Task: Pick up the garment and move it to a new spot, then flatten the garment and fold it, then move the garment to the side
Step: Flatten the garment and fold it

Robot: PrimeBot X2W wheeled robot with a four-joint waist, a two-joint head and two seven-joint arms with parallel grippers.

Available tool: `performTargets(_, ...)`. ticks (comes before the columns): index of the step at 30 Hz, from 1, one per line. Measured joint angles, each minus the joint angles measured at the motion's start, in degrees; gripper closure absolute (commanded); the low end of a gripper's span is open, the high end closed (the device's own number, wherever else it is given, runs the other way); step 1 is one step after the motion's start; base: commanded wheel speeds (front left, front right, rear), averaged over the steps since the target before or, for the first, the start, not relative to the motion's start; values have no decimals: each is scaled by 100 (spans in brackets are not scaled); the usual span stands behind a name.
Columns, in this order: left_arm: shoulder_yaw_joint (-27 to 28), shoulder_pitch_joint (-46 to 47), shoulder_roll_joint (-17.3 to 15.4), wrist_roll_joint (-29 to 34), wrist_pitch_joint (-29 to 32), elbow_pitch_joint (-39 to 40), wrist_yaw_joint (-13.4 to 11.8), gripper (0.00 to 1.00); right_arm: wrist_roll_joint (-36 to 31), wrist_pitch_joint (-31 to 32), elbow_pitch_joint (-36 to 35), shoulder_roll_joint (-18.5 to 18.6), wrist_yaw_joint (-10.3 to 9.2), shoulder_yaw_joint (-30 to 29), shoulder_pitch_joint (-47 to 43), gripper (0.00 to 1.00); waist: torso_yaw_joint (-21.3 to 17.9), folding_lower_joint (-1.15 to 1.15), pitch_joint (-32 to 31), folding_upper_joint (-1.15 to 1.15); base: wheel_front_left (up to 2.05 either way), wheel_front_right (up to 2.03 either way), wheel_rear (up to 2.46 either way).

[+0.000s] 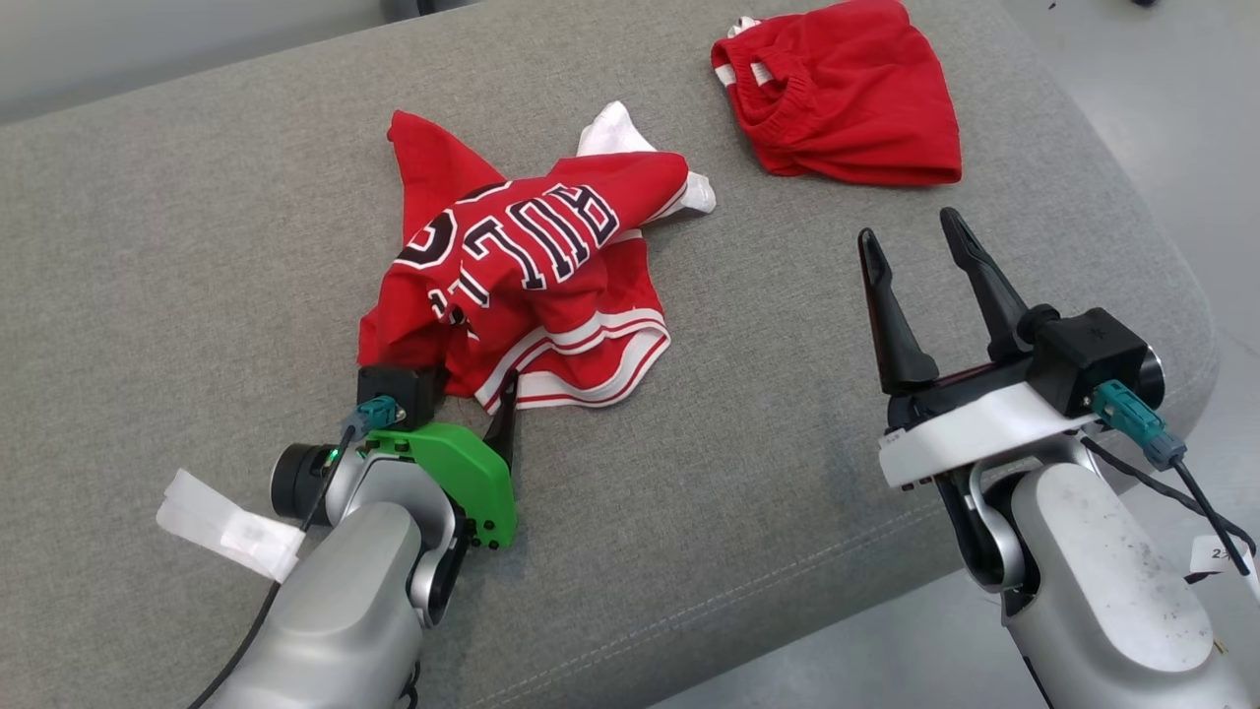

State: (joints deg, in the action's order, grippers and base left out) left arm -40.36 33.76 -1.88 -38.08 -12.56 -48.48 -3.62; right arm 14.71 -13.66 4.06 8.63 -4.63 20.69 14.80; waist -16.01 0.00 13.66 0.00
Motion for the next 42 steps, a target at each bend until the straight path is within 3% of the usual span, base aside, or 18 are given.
performTargets(1,-7,13,0,0,0,-29,0,7,0,0,0,0,0,-3,0,0,-8,0,12,0,0,0,0)
performTargets(2,-26,27,0,-1,0,-49,0,30,-1,0,1,0,-1,-16,0,0,-10,0,19,0,0,0,0)
performTargets(3,-26,27,0,-1,0,-49,0,72,-1,0,1,0,-1,-16,0,0,-10,0,19,0,0,0,0)
performTargets(4,-58,37,-1,-4,0,-53,1,100,-1,0,4,1,-3,-42,0,0,-4,0,21,0,0,0,0)
performTargets(15,-246,425,-33,343,-118,13,111,100,-1,-44,103,59,-9,-196,-7,0,326,0,-144,0,0,0,0)
performTargets(26,-13,1501,-948,982,-168,299,-55,100,-1,-51,270,38,-4,-140,-130,0,692,0,-610,0,0,0,0)
performTargets(32,241,2286,-1210,1246,-169,736,-145,100,-1,-51,291,-24,25,16,-135,0,759,0,-888,0,0,0,0)
performTargets(38,259,2592,-954,1373,-196,1238,-142,100,-1,-51,272,-26,23,-2,-136,0,618,0,-941,0,0,0,0)
performTargets(42,-124,2179,-400,1348,-218,1382,171,100,-1,-52,246,-2,15,-48,-149,0,549,0,-860,0,0,0,0)
